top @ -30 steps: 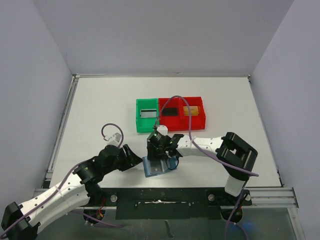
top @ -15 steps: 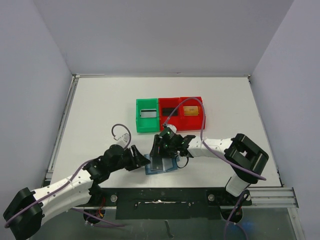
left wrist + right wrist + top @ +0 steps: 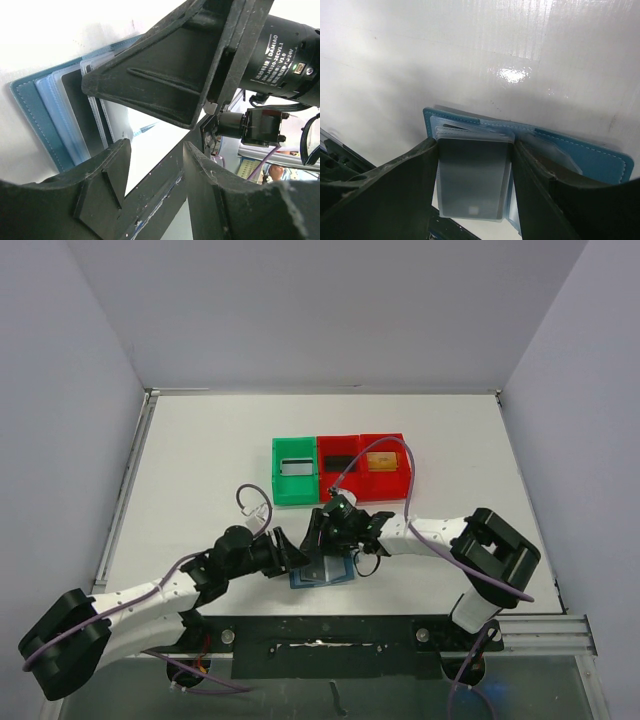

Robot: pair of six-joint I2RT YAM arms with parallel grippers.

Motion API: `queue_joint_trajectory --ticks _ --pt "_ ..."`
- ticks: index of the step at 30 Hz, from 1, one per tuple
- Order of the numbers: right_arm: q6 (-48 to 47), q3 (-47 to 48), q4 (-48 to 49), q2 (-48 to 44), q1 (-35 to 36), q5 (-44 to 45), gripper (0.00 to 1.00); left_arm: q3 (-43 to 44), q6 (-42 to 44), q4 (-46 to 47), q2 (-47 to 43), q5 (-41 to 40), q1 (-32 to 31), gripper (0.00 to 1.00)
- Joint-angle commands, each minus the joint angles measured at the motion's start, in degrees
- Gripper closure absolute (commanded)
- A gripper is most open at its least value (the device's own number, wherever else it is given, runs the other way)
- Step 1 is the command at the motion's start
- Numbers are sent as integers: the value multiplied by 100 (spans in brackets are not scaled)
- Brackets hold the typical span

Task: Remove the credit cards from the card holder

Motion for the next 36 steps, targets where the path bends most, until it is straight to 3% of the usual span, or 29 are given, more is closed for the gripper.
queue_joint_trajectory --ticks 1,12,28,33,36 --pt "80 -150 204 -142 -56 -76 46 -131 -174 845 219 125 19 56" --pt "146 -290 578 -158 -123 -382 47 -287 -327 1473 798 100 18 56" --pt "399 -542 900 -225 -197 -421 48 -70 -231 81 -57 -836 -18 55" --pt "459 -575 1017 -233 -202 -432 48 -57 -164 500 238 -497 1 55" --pt "474 -575 1071 -216 -200 -459 48 78 -23 825 656 -176 -12 60"
